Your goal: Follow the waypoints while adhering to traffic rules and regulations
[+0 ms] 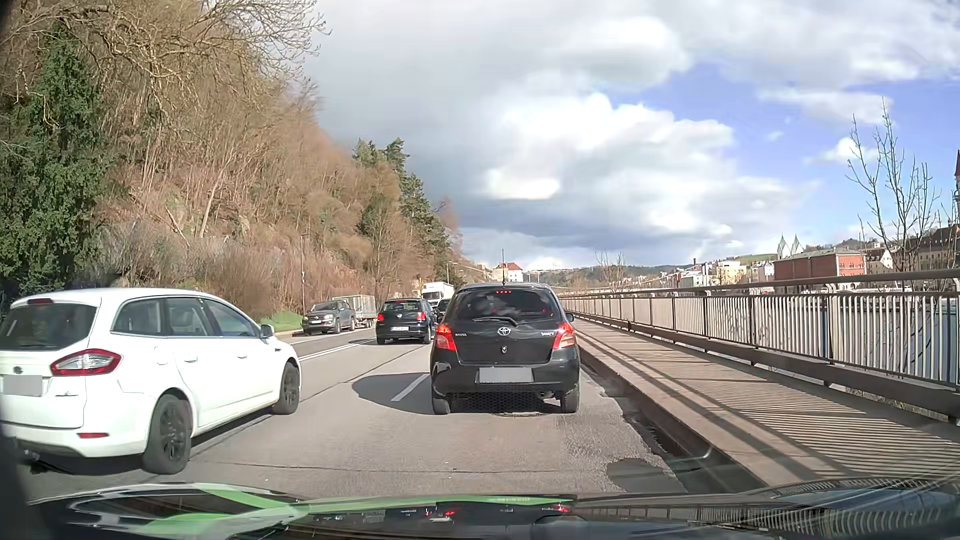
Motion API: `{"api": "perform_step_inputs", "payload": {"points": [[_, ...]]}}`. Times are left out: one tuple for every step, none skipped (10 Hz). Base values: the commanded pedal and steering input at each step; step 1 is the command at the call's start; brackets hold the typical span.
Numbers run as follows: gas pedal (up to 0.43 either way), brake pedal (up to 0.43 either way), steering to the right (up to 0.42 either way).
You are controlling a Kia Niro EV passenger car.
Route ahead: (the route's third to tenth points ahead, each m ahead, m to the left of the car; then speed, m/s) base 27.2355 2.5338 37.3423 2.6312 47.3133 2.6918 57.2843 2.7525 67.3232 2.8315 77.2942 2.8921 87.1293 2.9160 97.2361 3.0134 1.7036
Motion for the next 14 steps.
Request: {"api": "perform_step_inputs", "payload": {"points": [[0.0,0.012,-0.01],[0.0,0.006,-0.01],[0.0,0.006,-0.009],[0.0,0.0,-0.009],[0.0,0.0,-0.009],[0.0,0.0,-0.009],[0.0,0.0,-0.005],[0.0,0.012,-0.002],[0.0,0.055,0.0],[0.0,0.067,0.0],[0.0,0.079,0.0],[0.0,0.091,0.0],[0.0,0.104,0.0],[0.0,0.128,0.0]]}}
